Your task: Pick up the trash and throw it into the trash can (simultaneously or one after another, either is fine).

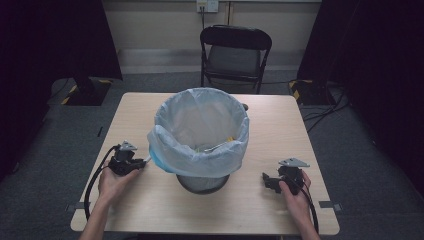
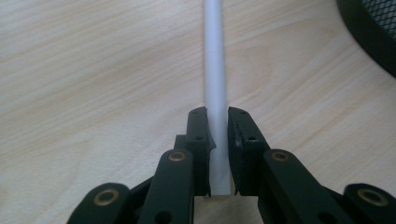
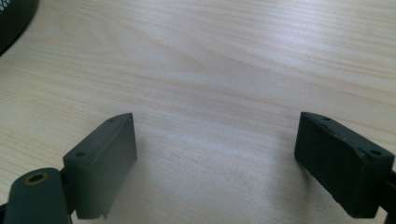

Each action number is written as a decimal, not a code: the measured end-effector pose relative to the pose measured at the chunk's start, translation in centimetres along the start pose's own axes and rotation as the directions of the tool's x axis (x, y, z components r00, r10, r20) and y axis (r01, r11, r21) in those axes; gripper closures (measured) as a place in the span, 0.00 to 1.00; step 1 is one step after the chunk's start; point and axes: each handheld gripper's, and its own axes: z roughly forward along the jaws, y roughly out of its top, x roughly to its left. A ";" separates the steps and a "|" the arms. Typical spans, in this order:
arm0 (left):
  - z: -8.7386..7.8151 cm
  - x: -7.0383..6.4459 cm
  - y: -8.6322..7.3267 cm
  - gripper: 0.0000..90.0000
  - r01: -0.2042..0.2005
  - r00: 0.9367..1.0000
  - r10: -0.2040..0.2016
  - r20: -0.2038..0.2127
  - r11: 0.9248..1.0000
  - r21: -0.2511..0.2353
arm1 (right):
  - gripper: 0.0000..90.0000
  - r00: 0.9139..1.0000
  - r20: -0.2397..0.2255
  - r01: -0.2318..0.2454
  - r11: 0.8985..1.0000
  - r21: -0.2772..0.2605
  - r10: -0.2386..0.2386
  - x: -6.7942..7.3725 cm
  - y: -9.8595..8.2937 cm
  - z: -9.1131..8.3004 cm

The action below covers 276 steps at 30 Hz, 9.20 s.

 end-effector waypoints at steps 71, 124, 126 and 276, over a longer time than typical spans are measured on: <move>-10.0 2.1 4.0 0.89 0.180 0.983 -0.167 0.074 0.807 -0.562 | 0.13 1.000 0.000 -0.001 1.000 0.001 0.001 0.0 0.0 0.0; -16.6 -1.7 12.5 0.88 0.080 0.989 0.037 0.145 0.690 -0.719 | 0.13 1.000 0.000 -0.001 1.000 0.000 0.001 0.0 0.0 0.0; -16.8 -1.8 12.8 0.88 0.076 0.988 0.043 0.146 0.691 -0.719 | 0.13 1.000 0.000 -0.001 1.000 0.000 0.001 0.0 0.0 0.0; -13.9 -0.1 5.3 0.17 0.087 0.996 -0.092 0.014 0.859 -0.505 | 0.13 1.000 0.000 0.000 1.000 0.000 0.000 0.0 0.0 0.0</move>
